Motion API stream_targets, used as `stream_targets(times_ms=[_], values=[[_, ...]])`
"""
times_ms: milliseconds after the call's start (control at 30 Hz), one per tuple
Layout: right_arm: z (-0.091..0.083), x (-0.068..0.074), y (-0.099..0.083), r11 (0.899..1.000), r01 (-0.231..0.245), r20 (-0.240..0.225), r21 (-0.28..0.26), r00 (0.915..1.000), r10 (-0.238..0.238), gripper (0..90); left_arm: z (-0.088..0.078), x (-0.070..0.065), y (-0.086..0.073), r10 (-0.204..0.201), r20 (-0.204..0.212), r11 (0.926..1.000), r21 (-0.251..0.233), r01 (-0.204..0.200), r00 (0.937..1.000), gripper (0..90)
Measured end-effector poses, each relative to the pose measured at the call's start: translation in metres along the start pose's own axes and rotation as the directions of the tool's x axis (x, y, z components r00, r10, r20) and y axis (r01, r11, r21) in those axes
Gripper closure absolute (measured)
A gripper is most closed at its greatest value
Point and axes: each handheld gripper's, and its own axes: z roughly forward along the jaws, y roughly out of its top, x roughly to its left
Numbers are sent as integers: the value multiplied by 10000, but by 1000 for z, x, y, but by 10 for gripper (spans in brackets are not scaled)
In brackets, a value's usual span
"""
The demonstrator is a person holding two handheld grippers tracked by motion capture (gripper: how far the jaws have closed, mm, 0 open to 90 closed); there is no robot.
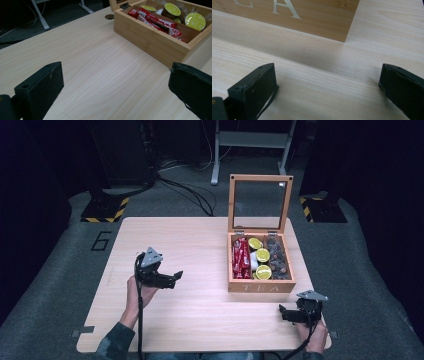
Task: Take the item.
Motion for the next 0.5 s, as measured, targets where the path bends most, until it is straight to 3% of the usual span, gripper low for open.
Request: stream_targets(times_ms=[233, 500], values=[[0, 0, 0, 10000, -26, 16, -21, 10000, 26, 5, 17, -8, 17, -8, 575, 9997, 260, -7, 9983, 0], [0, 0, 0, 10000, -6, 11, -18, 10000, 6, 5, 37, -21, 34, 125, 1055, 9998, 161, -142, 9943, 1]])
